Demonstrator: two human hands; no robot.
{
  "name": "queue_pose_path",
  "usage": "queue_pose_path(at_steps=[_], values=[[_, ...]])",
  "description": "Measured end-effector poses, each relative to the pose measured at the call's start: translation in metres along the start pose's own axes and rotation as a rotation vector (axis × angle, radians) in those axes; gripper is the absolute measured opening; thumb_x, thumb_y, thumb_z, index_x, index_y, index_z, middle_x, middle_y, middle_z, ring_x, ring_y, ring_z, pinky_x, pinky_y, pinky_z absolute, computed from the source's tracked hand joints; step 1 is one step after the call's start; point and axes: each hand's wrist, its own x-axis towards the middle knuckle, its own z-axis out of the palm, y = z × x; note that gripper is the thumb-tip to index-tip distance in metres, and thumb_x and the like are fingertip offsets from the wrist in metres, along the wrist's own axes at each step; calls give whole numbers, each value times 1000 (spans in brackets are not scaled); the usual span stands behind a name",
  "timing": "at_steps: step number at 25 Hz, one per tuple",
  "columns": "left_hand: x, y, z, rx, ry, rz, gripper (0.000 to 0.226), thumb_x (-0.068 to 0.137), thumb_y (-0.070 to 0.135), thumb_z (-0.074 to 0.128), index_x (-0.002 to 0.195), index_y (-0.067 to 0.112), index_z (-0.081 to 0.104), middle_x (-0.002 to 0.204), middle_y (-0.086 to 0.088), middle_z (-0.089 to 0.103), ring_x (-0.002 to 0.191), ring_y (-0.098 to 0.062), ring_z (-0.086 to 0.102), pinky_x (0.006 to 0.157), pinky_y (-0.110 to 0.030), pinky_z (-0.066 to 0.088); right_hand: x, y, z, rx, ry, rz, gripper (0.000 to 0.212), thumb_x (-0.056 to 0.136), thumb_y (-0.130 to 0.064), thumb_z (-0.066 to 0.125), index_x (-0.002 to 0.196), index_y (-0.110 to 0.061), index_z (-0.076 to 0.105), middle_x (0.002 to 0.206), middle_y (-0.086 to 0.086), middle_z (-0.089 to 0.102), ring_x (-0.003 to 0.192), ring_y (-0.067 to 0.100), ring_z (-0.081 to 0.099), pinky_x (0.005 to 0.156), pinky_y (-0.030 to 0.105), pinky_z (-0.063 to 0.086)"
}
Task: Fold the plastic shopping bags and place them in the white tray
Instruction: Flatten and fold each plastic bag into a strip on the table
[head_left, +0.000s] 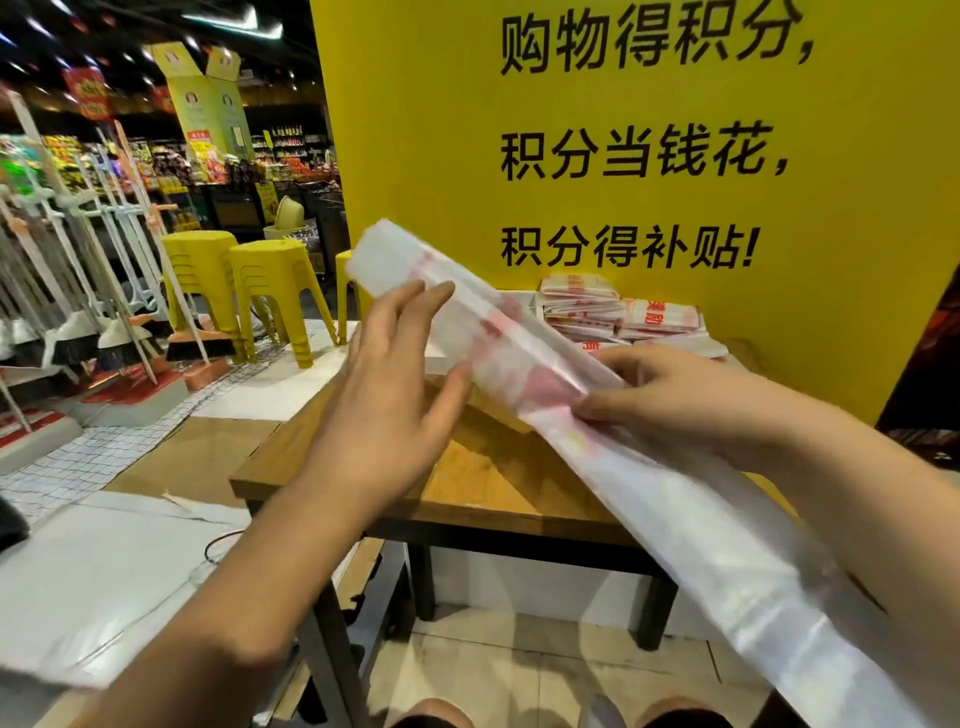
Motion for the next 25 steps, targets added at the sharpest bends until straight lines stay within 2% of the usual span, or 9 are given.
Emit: queue_pose_path(at_steps=[2,5,8,11,13,17,19,22,25], values=[[-33,26,6,-310,-83,-136,63,96,50,53,150,50,20,140,21,36,119,9,48,86,-18,50,15,0,10,400,65,98,15,94,-21,65,109,-23,68,91,5,77,76,21,74,66,32,59],[-74,50,16,-768,-252,-327,64,86,66,53,142,65,23,118,27,59,100,3,65,88,-26,54,43,7,34,647,130,209,19,94,-14,63,110,-6,68,90,15,75,70,25,71,63,34,58],[-96,53,20,-1065,-387,-488,53,82,42,63,130,60,48,114,16,71,105,-3,68,86,-21,53,64,10,58,762,147,296,22,94,-11,64,113,0,65,98,18,74,74,28,72,60,34,59],[-113,42,27,-909,-391,-562,39,90,28,71,114,58,64,130,21,60,116,-3,61,98,-26,51,69,9,72,616,154,318,6,94,-16,66,96,-11,64,95,10,73,77,20,70,56,28,55],[-118,39,26,-795,-333,-588,38,92,26,70,112,59,65,128,24,60,115,5,58,98,-18,47,61,5,73,333,205,227,10,94,-31,66,91,-24,60,89,-4,68,75,9,64,55,21,46],[-118,37,24,-769,-285,-626,36,92,23,69,105,57,68,108,26,68,90,8,64,72,-4,45,2,22,71,-528,446,-89,39,96,-45,54,133,-35,46,98,-16,51,82,7,52,62,27,45],[-120,39,24,-772,-292,-638,34,93,26,68,105,57,66,92,24,70,73,9,64,61,-3,46,-48,35,86,-504,446,-230,47,93,-38,55,138,-47,43,107,-24,47,86,2,54,65,29,52],[-123,45,31,-827,-298,-643,38,95,26,66,114,58,58,92,1,75,77,-22,71,61,-18,52,-87,58,127,-341,384,-344,52,86,-26,65,132,-48,52,134,-27,40,95,3,58,66,28,56],[-124,46,39,-869,-327,-642,52,97,16,61,122,61,51,110,7,74,86,-11,73,78,-27,56,-87,78,153,-264,420,-382,56,80,-14,78,126,-42,60,143,-21,40,104,6,59,77,26,55]])
